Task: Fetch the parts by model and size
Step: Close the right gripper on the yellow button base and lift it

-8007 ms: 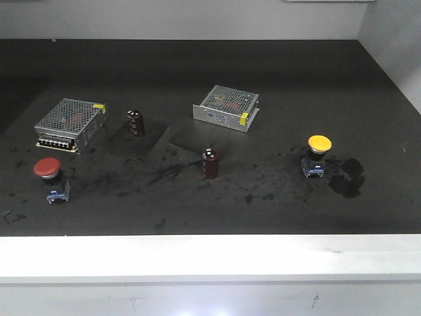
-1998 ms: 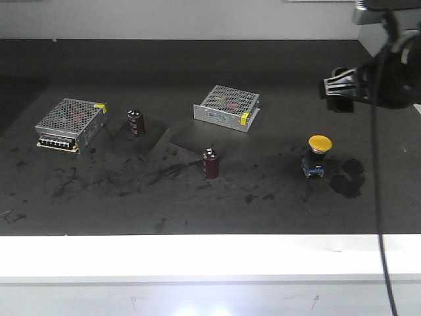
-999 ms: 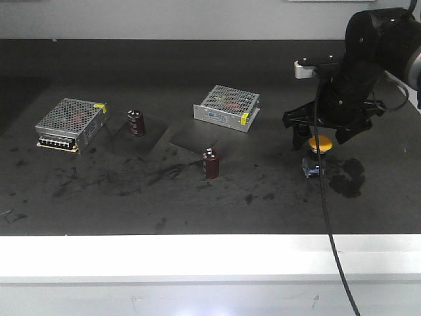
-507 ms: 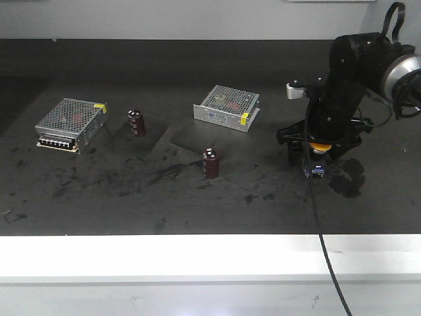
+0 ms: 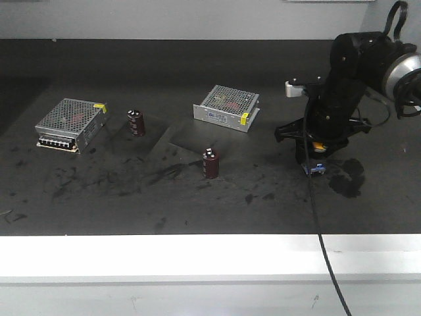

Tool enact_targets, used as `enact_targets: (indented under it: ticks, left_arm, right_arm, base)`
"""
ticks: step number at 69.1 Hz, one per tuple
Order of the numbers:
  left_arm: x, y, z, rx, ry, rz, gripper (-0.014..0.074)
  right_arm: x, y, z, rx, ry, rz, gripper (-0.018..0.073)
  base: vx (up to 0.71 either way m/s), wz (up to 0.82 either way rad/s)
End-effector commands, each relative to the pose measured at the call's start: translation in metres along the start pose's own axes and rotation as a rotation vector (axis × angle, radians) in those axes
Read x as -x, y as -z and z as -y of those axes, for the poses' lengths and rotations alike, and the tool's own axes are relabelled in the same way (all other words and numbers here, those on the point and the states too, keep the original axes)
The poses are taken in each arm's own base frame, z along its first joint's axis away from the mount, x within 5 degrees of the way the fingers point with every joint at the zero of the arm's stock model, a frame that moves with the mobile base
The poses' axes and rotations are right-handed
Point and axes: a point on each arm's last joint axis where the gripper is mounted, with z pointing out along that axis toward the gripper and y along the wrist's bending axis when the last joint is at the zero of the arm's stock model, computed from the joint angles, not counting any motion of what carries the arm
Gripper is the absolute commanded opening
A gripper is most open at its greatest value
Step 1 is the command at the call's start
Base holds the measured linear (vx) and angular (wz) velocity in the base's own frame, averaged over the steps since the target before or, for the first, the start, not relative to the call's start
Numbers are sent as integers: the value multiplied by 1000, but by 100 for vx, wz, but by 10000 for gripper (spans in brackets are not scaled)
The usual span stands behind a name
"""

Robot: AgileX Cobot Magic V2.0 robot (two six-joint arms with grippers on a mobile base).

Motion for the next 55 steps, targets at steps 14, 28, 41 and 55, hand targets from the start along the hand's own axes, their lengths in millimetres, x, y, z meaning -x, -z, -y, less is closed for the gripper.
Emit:
enact_targets:
  ticks: [14,28,41,55]
  left_arm:
    - [11,1,-2,4,1,72,-6]
    - [11,1,-2,4,1,72,-6]
    - [11,1,-2,4,1,72,-6]
    - [11,1,-2,4,1,72,-6]
  right_arm:
    - [-10,61,6,-42,24,105,-9]
    - [-41,66,7,-47,49,138,-8]
    - [-84,74,6,-31,35,304,-8]
    - [-135,101,7,-27,43,530,-8]
  base:
    - [0,0]
    - [0,0]
    - [0,0]
    - [0,0]
